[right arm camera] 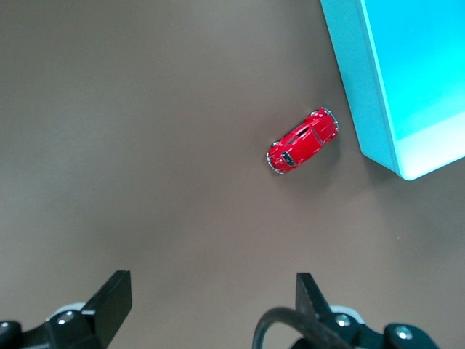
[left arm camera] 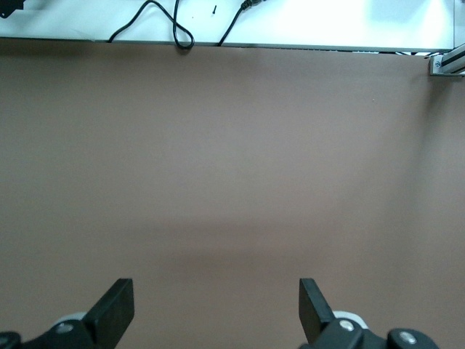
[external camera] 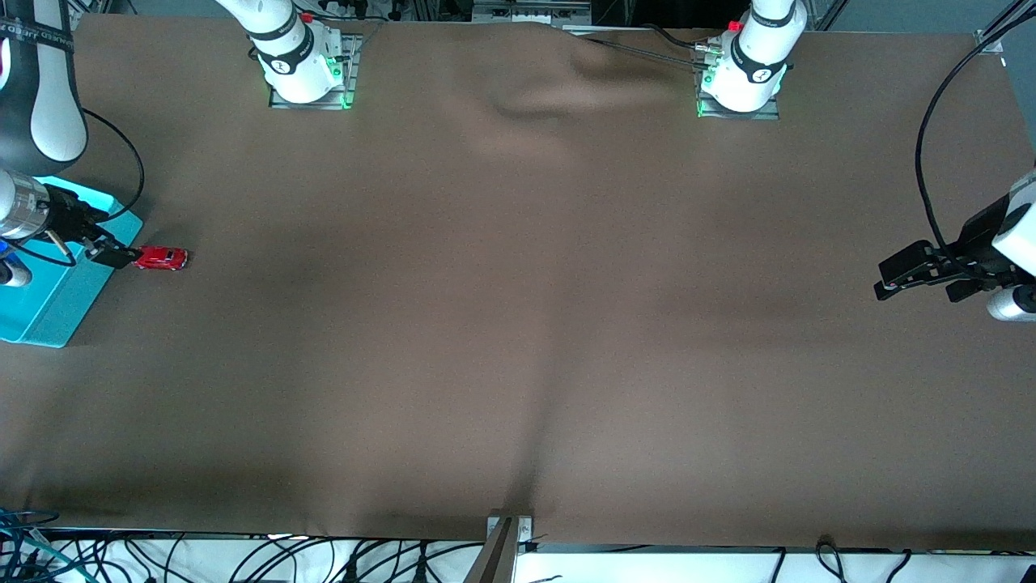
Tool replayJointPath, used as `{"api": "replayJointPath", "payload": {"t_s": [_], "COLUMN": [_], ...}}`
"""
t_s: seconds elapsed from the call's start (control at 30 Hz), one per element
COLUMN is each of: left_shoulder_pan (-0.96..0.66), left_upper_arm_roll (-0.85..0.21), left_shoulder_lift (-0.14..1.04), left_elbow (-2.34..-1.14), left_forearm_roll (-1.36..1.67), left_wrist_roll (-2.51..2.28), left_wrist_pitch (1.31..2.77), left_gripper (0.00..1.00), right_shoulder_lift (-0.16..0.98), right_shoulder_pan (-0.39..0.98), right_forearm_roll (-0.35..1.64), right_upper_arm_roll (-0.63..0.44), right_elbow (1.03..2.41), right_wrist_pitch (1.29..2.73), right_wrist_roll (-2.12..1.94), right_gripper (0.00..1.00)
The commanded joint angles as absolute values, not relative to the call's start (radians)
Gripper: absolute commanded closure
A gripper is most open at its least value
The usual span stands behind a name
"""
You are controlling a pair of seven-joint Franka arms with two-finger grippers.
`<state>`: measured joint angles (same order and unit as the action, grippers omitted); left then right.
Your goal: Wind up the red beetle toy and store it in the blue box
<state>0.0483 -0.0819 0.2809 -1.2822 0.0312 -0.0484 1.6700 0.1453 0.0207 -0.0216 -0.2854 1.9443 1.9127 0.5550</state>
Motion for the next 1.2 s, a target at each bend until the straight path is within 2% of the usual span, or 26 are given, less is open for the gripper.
{"api": "replayJointPath", "payload": {"t_s": [0.0, 0.5, 1.17], "left_shoulder_pan": [0.044, 0.038, 0.029], "left_upper_arm_roll": [-0.081, -0.083, -0.081], "left_shoulder_lift": [0.273, 0.273, 0.275], "left_elbow": [-1.284, -1.284, -1.284], "left_forearm_roll": [0.006, 0.006, 0.008], "left_wrist_roll": [-0.025, -0.023, -0.023], "left_wrist_pitch": [1.660, 1.660, 1.660], "left_gripper": [0.00, 0.00, 0.00], "right_shoulder_lift": [0.115, 0.126, 0.206], "right_shoulder_pan": [0.040, 0.067, 0.067], "right_forearm_roll": [-0.034, -0.032, -0.028], "right_upper_arm_roll": [-0.350, -0.364, -0.411], "right_elbow": [2.049, 2.144, 2.166], "right_wrist_pitch": [2.008, 2.147, 2.247], "right_wrist_roll": [0.578, 0.805, 0.931], "right_gripper": [0.00, 0.00, 0.00]}}
